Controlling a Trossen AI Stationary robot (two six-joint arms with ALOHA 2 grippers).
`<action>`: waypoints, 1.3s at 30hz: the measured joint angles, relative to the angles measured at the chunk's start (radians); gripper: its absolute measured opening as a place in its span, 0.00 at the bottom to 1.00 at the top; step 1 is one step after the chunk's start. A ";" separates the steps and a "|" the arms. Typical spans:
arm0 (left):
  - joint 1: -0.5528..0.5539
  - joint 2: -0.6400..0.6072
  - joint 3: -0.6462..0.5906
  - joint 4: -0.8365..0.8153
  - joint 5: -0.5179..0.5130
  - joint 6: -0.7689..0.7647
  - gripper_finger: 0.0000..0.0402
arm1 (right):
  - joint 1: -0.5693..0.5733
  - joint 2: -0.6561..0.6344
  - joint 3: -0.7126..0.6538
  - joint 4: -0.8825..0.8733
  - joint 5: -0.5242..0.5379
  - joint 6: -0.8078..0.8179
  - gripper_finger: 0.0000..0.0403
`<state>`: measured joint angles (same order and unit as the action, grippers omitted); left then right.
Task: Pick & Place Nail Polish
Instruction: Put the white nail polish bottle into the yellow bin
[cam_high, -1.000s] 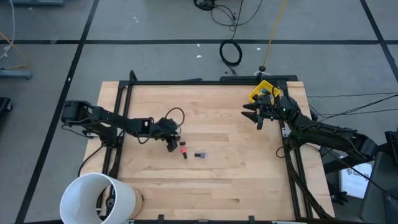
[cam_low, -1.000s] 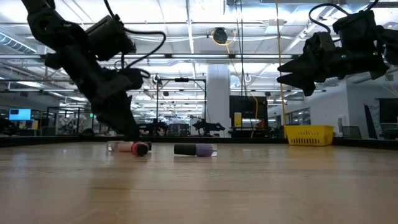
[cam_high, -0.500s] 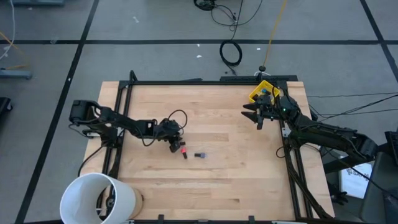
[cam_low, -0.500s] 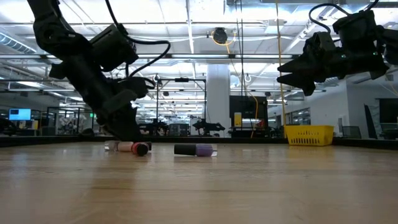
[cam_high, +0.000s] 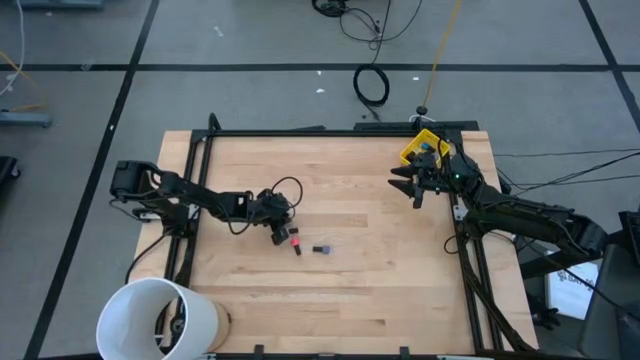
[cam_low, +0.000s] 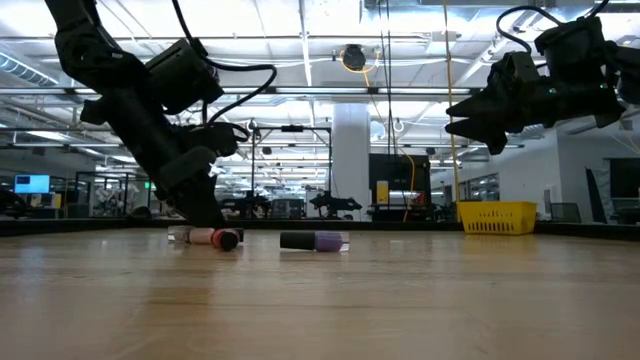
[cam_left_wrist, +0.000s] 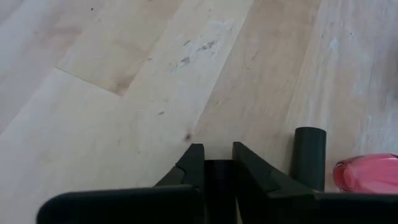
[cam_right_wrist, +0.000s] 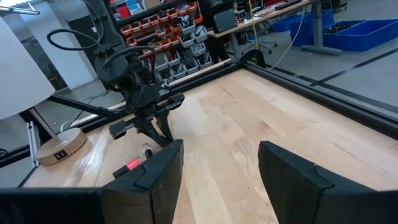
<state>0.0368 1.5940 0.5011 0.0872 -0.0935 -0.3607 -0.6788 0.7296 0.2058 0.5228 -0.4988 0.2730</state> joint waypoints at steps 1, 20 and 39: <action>0.000 0.000 0.000 0.000 0.000 0.001 0.10 | 0.000 0.000 0.000 0.000 0.000 0.000 0.49; -0.006 -0.288 -0.009 0.337 -0.039 0.241 0.10 | 0.006 0.000 0.001 -0.002 0.005 0.001 0.49; 0.031 -0.163 0.017 1.162 0.228 0.535 0.10 | 0.316 0.181 0.001 0.371 0.252 -0.081 0.49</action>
<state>0.0677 1.4310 0.5182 1.2495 0.1350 0.1745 -0.3629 0.9102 0.2066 0.8934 -0.2466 0.1915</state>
